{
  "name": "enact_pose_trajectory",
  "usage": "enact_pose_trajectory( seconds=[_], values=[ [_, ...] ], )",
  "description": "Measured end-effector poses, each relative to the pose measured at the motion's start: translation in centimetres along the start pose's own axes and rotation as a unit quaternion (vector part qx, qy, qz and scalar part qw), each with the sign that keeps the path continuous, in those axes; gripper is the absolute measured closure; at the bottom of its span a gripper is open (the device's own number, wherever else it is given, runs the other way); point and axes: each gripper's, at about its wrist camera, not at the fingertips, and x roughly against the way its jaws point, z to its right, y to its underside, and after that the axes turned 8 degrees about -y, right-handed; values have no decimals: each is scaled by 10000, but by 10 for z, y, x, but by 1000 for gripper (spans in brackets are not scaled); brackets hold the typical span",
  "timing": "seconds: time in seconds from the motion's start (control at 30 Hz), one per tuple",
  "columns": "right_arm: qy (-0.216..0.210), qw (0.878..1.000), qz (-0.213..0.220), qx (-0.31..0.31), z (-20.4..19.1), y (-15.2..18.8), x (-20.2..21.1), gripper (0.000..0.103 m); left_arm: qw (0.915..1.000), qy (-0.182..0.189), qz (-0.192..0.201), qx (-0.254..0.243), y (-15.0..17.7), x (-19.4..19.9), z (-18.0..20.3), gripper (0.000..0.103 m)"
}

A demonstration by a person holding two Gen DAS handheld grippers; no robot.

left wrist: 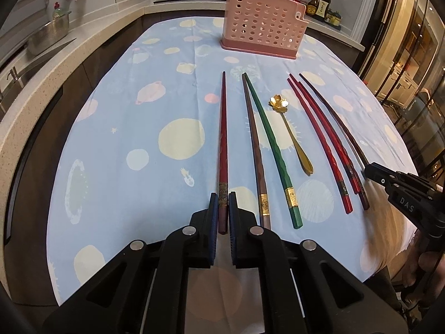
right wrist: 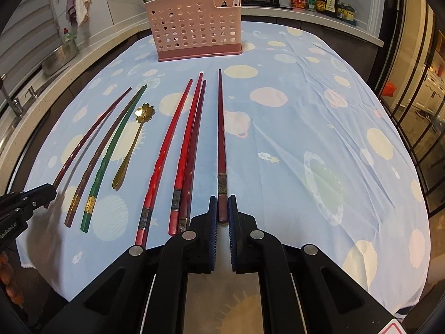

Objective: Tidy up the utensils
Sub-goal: 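Grasp a dark red chopstick with the left tool while the right tool grasps another dark red chopstick, then lift both chopsticks and carry them toward the pink holder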

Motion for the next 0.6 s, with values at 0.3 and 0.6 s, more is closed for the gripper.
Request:
enact_pose_trajectory(
  seconds=[0.3,0.6],
  values=[
    [16,10000,-31,-8,2,0,-6,89,9999,-27,-146,24,4,-11,0,96],
    [-5,10000,19,41,-2,-2,-6,96,9996,134,-157,179,8,-14,-5,95]
  ],
)
